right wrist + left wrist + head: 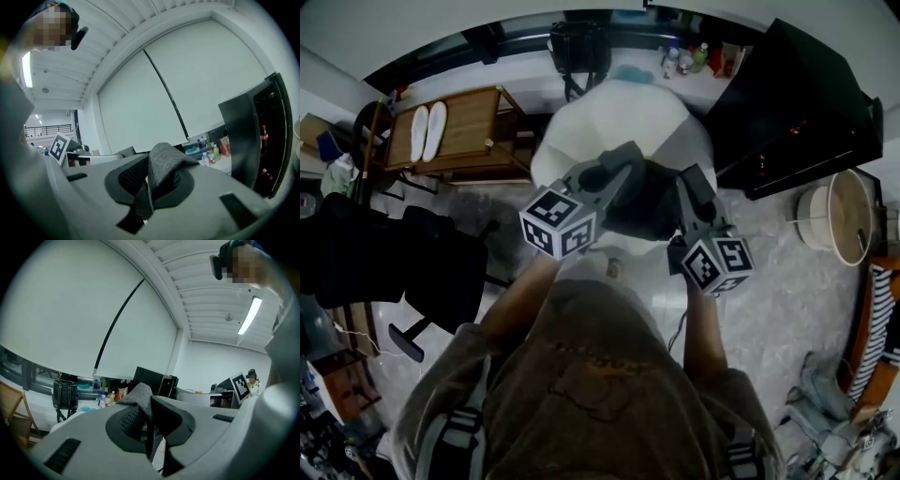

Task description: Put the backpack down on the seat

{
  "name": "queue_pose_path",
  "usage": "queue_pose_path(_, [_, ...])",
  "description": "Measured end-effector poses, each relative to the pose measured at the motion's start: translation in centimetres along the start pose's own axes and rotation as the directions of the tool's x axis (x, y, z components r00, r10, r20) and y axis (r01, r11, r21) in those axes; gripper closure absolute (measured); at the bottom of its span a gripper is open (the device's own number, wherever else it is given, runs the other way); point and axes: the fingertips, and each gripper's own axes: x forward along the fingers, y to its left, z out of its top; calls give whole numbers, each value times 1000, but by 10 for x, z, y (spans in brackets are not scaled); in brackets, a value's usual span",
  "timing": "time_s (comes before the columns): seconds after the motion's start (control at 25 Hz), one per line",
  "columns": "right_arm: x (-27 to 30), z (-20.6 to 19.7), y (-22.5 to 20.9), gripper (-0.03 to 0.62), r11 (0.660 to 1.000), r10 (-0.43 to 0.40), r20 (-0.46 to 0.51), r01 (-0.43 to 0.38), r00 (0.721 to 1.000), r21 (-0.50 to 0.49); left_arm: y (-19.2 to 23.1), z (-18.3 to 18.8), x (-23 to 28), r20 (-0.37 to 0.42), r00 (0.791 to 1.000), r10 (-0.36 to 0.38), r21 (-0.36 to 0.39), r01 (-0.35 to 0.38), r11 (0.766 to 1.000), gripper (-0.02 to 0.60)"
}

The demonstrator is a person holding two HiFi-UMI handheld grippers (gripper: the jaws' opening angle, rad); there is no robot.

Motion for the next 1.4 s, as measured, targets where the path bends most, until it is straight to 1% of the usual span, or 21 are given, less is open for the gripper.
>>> queue_pose_path(0.28, [29,-7,-33,562,999,-17,-15,17,1000,31,26,-6,33,-37,999,-12,-10,11,1000,547])
queue_pose_path(0.6, [68,-27,-70,562,998,-39,-31,40,999,43,65,-25,76,-75,997,-34,-27,32,999,548])
queue_pose_path(0.92, [108,-54,-103,562,997,-66,-49,67,997,33,108,-48,116,-107,992,-62,-29,60,998,548])
queue_pose_path(1.2, [143,-79,-142,562,995,-96,-76,98,993,33,144,-72,158,-136,988,-79,-6,79,997,546])
queue_pose_path(1.4, [164,-97,-160,562,992,-117,-89,121,989,41,169,-88,177,-146,986,-76,-24,73,997,546])
